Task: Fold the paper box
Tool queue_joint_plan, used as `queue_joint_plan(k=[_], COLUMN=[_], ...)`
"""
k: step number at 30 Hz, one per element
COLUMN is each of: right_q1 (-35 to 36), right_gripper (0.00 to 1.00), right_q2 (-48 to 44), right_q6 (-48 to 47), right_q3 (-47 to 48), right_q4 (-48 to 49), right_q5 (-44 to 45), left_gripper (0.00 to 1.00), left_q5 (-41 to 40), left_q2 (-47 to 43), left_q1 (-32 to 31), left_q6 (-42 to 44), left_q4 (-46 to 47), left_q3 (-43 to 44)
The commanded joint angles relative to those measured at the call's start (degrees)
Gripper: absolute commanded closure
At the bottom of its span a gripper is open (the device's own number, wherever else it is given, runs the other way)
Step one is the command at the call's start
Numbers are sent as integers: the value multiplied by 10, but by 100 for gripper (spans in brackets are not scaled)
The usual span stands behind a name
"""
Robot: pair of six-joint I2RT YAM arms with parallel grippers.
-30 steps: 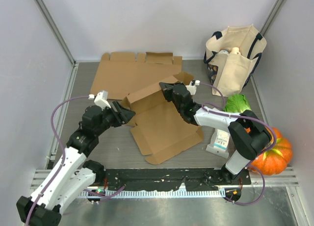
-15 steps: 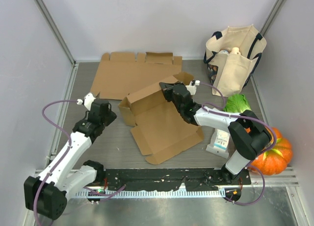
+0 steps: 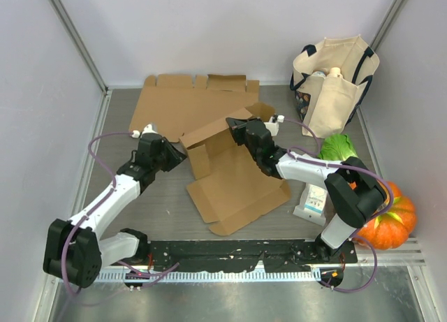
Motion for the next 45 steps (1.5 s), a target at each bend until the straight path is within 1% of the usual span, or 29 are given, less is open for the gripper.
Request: queue_joint_plan(k=[1, 6, 9, 11, 12, 13, 15, 17, 18, 20, 21, 22, 26, 30, 34, 36, 38, 39, 43, 45], right_q1=[6, 9, 9, 10, 9, 8, 9, 9, 9, 9, 9, 9, 10, 15, 28, 33, 35, 36, 39, 39], right_gripper=[99, 99, 99, 99, 99, 99, 99, 99, 99, 99, 99, 99, 99, 99, 99, 99, 99, 99, 99, 99], right_q2=[-7, -13, -16, -15, -13, -12, -10, -10, -9, -11, -13, -13, -17, -17, -18, -19, -23, -25, -33, -33], right_q6=[21, 25, 19, 17, 16, 16, 16, 15, 12, 11, 9, 9, 4, -5, -6, -10, -13, -15, -15, -12], right_q3=[0, -17, -27, -29, -29, -27, -26, -25, -25, -25, -25, -25, -29, -39, -52, -58, -63, -68, -87, -93], right_q4=[11, 22, 27, 28, 28, 29, 33, 33, 33, 32, 31, 31, 31, 32, 35, 40, 40, 41, 46, 51], right_q5=[4, 11, 17, 15, 14, 14, 12, 12, 12, 12, 11, 10, 8, 4, 12, 13, 16, 17, 24, 24], left_gripper=[77, 74, 67, 61, 59, 53, 49, 46, 46, 46, 49, 51, 52, 58, 57, 57, 57, 57, 57, 61], left_q5=[57, 41, 41, 24, 15, 9, -39, -68, -103, -126, -139, -141, -167, -200, -230, -271, -294, -321, -369, -384], left_q2=[-49, -59, -87, -110, -115, -119, -129, -136, -138, -136, -133, -130, -123, -114, -112, -115, -122, -128, -140, -137], left_q1=[-28, -28, -32, -43, -50, -66, -84, -114, -123, -142, -145, -149, -158, -167, -195, -223, -238, -252, -266, -269], left_q6=[16, 39, 48, 57, 68, 77, 93, 102, 107, 123, 129, 137, 145, 152, 166, 176, 185, 190, 193, 197], left_q4=[84, 68, 118, 151, 154, 155, 148, 147, 147, 157, 162, 168, 177, 187, 234, 241, 249, 252, 265, 278], left_q3=[-25, -35, -73, -99, -102, -104, -103, -107, -107, -108, -109, -109, -107, -113, -135, -144, -153, -162, -180, -191])
